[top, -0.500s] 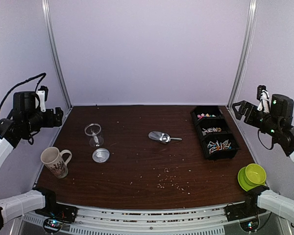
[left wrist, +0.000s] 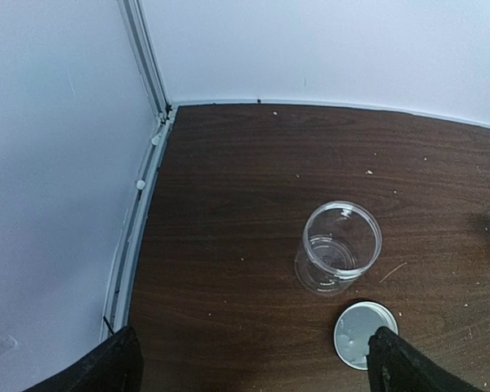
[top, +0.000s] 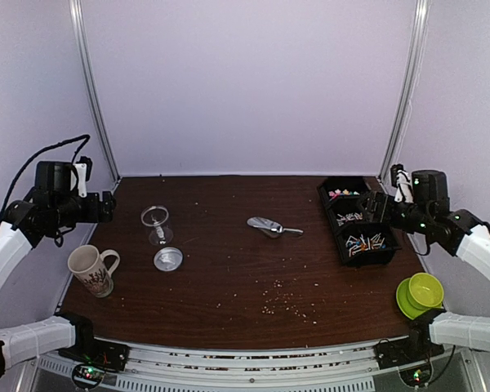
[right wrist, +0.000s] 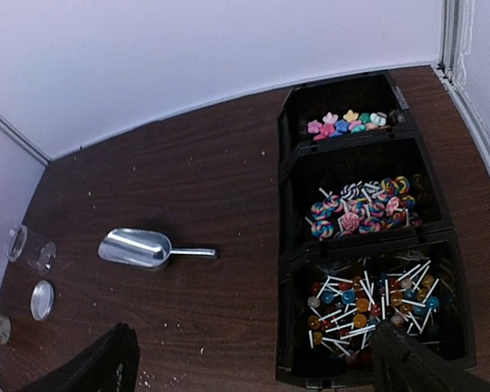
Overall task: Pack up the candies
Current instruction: Move the plate to the center of the board.
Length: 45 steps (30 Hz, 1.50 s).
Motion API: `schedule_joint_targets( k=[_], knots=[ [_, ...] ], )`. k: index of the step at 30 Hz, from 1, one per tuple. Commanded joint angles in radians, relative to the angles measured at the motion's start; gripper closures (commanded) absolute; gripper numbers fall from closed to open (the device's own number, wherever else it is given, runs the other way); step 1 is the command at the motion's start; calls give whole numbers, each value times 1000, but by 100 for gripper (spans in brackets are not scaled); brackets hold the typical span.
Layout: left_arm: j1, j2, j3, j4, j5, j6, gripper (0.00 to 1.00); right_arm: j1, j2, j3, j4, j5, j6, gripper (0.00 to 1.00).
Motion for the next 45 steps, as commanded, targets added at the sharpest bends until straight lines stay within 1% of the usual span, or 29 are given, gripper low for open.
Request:
schedule_joint_targets(
  k=[1, 5, 7, 11, 17, 21, 23, 26, 29, 32, 36, 45],
  knots=[
    [0, 26, -14, 17, 70, -13, 2, 122, 65, 78, -73, 183, -88, 1],
    [0, 33, -28, 11, 106, -18, 2, 221, 175, 132, -95, 308, -137, 0],
    [0, 29, -49, 11, 109, -19, 2, 261, 226, 166, -97, 332, -165, 1],
    [0, 29, -89, 33, 102, -24, 2, 314, 321, 233, -102, 339, -217, 0],
    [1, 77, -78, 35, 145, -33, 2, 364, 430, 315, -90, 348, -292, 0],
    [0, 89, -77, 31, 148, -33, 2, 393, 447, 304, -34, 277, -383, 1],
    [0, 89, -77, 31, 143, -36, 2, 400, 445, 286, 0, 284, -394, 0],
    [0, 89, -77, 31, 138, -38, 2, 401, 464, 283, 3, 393, -350, 0],
    [0, 94, -75, 31, 139, -38, 2, 397, 510, 310, -46, 495, -296, 0],
    [0, 96, -74, 32, 138, -38, 2, 385, 559, 345, -95, 553, -211, 0],
    [0, 93, -75, 32, 132, -38, 2, 338, 587, 356, -121, 621, -27, 0],
    [1, 102, -71, 31, 144, -41, 2, 292, 551, 277, -140, 688, 404, 0]
  ],
)
